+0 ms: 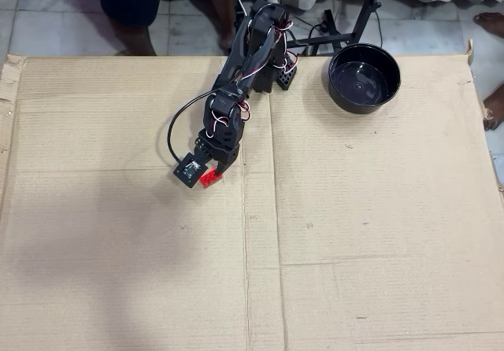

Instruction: Grasp a lego block and put it in the bin.

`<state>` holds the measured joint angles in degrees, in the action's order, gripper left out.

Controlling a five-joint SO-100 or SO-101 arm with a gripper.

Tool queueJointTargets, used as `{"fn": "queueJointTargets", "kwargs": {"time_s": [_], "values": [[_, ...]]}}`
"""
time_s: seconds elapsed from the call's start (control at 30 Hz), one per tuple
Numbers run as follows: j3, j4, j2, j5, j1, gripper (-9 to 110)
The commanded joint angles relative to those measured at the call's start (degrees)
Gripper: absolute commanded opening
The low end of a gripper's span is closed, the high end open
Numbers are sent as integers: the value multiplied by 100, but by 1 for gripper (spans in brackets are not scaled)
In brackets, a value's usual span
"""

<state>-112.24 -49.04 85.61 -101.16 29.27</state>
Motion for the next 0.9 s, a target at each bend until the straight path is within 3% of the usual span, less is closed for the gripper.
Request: {"fn": "queueJointTargets", "kwargs": {"time_s": [0.0,0.53,0.87], "values": [[193,185,-53,-53,-44,29],[97,229,-158,-53,-70,29],[193,255,-369,-53,-62,6]]}}
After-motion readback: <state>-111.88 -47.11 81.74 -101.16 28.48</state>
